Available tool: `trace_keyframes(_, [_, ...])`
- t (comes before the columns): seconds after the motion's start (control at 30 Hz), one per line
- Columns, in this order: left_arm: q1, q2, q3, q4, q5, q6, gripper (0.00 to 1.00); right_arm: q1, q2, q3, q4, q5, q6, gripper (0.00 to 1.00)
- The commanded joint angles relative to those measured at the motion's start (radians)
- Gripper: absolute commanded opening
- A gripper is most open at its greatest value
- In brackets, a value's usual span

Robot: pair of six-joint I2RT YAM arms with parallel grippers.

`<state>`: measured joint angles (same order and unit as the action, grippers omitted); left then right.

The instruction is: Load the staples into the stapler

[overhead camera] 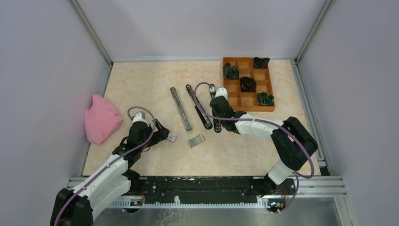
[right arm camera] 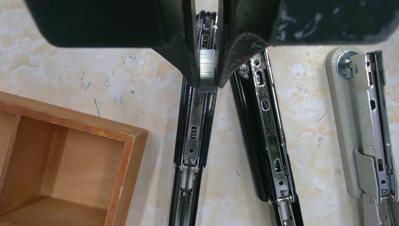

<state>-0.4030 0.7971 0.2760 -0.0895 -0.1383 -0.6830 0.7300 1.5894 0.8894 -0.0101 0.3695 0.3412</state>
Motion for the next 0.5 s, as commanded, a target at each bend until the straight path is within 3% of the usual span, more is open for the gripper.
trace_keyframes(0.0, [0.005, 0.005, -0.006, 0.033, 0.001, 0.006, 0.99, -0.008, 0.008, -0.009, 0.056, 0.019, 0.001, 0.09])
trace_keyframes(0.47, [0.004, 0.019, -0.01, 0.049, 0.022, -0.003, 0.99, -0.008, 0.042, -0.013, 0.05, 0.041, 0.01, 0.09])
